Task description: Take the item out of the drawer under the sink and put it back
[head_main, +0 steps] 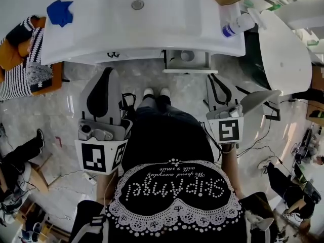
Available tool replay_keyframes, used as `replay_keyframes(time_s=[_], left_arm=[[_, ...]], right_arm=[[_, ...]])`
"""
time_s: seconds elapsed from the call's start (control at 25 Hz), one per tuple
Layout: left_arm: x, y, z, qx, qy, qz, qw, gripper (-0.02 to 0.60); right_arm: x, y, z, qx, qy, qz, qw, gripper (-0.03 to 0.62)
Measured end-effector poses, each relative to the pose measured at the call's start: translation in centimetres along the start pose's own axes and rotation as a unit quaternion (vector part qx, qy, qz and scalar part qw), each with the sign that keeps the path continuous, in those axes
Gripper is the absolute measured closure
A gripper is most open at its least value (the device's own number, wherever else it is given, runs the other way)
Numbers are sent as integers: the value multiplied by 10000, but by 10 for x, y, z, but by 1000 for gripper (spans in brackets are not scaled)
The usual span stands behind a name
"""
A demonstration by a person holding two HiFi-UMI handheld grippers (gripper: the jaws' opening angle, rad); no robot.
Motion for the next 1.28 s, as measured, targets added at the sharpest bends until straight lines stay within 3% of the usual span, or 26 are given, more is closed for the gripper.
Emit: replay_keyframes(time_s=[0.24, 0.4, 0.8, 1.04, 1.28], left_arm=[[4, 17, -5, 26, 65, -209, 9998, 577], [-6, 21, -3, 54, 159, -332, 9993, 577], [-18, 29, 9, 142, 415, -685, 9967, 577], [-15, 32, 13, 166, 492, -922, 9944, 577], [-19, 29, 17, 154, 595, -1067, 9924, 577]], right_arm=[[-37, 14, 29, 189, 595, -604, 9962, 568], [-67, 25, 69, 316, 1001, -1052, 9889, 530], [-130, 54, 158, 1008, 1991, -1919, 9557, 519], [-153, 67, 198, 1380, 2362, -2371, 9322, 519], [-170, 74, 222, 1560, 2545, -2655, 9167, 519]])
Point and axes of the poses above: the fingertips, and each gripper's own axes: x backward along the fingers, y to its left, z out of its underside, the point moved 4 cm from there along x, backward along the fingers, and after that the axes turned 13 degrees about x, right-handed, at the moved point
